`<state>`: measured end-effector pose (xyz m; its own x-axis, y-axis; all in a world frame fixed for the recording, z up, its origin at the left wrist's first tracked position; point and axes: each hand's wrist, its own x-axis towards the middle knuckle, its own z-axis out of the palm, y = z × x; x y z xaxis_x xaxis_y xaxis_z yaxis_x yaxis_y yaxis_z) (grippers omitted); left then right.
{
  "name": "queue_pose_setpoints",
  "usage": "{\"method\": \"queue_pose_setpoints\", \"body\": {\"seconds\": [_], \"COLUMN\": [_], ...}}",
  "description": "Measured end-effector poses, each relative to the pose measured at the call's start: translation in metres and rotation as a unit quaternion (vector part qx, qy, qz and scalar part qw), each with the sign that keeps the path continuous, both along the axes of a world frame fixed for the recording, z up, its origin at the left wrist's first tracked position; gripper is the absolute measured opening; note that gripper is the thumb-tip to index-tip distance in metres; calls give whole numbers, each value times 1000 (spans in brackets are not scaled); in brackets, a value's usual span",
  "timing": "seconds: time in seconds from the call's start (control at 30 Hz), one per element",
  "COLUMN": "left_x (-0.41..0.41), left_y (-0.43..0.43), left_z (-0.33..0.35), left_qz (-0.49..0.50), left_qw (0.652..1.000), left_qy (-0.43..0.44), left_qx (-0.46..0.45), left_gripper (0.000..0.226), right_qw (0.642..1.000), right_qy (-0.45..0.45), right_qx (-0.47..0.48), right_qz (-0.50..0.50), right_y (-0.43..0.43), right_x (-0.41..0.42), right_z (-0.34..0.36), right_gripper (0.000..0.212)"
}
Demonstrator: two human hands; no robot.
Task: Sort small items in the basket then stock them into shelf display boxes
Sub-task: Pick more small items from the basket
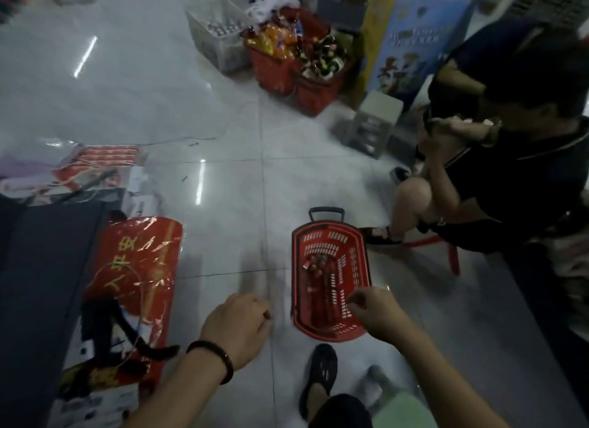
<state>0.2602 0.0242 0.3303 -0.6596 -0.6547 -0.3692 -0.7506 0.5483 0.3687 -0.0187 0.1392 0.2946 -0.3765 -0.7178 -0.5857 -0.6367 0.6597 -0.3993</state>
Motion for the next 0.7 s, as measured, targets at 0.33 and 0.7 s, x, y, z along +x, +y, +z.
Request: {"method": "queue_pose_setpoints", "body": {"seconds": [0.33,0.7], "left_x": [-141,-196], "left_y": [-63,-84], "left_z": [-241,-533], "left_qz": [38,200], "left_qw": [995,971], "left_qy": [-24,57], "left_qx": [91,114], "left_gripper": [26,81], "right_qw": [993,995], "right_qy": [-62,13], "right_qx": [101,84], "right_qz": [-20,55], "right_y": [-78,-200], "right_x": [-97,-96], "right_z": [-256,-605], "right_gripper": [13,43]}}
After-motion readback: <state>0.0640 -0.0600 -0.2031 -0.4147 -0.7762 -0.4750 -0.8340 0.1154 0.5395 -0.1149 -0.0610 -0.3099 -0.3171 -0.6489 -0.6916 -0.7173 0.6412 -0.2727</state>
